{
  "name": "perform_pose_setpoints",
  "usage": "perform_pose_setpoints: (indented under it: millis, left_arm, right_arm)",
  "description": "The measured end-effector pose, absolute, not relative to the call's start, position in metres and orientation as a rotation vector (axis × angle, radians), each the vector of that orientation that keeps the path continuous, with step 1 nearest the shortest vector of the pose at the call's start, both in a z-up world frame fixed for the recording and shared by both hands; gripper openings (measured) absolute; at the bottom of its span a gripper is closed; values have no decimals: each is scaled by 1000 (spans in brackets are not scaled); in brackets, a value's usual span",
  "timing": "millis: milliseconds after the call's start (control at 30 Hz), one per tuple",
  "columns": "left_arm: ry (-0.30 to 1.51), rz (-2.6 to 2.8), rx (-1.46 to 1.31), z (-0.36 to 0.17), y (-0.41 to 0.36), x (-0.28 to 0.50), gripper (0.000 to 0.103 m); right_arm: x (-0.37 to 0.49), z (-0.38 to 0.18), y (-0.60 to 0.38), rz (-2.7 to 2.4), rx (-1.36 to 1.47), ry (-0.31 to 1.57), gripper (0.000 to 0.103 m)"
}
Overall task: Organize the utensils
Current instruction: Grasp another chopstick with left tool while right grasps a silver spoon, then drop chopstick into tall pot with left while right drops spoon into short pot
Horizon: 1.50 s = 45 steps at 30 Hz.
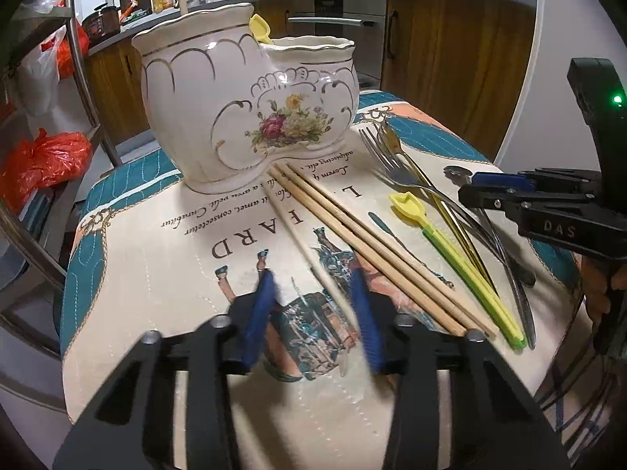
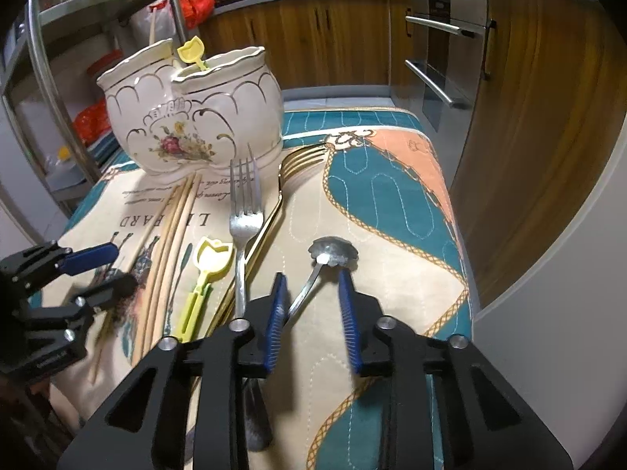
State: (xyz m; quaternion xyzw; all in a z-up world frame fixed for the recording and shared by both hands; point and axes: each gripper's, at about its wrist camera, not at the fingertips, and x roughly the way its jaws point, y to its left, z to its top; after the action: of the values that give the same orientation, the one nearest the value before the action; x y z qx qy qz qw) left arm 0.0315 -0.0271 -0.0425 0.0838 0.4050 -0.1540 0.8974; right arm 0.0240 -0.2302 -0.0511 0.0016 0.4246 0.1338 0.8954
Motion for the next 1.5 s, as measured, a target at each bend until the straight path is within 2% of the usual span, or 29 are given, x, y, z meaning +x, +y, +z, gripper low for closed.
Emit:
perform_pose_setpoints:
  millis: [67, 133, 200, 267, 667, 1167, 1500]
  left_arm:
    - [845, -328, 175, -41, -22, 34, 21]
    - [859, -338, 169, -41, -14, 37, 8]
    - [879, -361, 147, -40, -6, 41, 6]
    - [892, -374, 138, -39, -1, 42, 6]
    - [891, -440, 150, -27, 10, 31, 5]
    - [471, -511, 84, 44, 26, 20, 5]
    - [284, -474, -132, 102, 54, 85, 5]
  right_arm:
    - [28, -51, -232, 286, 17, 884, 14]
    - [32, -52, -235, 292, 30, 888, 12]
    - [34, -51, -236, 302, 37, 886, 7]
    - [33, -48, -237, 317, 41, 872, 3]
    - [7, -1, -241, 348, -11, 653, 3]
    - [17, 65, -217, 381, -16, 373, 3]
    - [68, 112, -205, 369, 55, 270, 3]
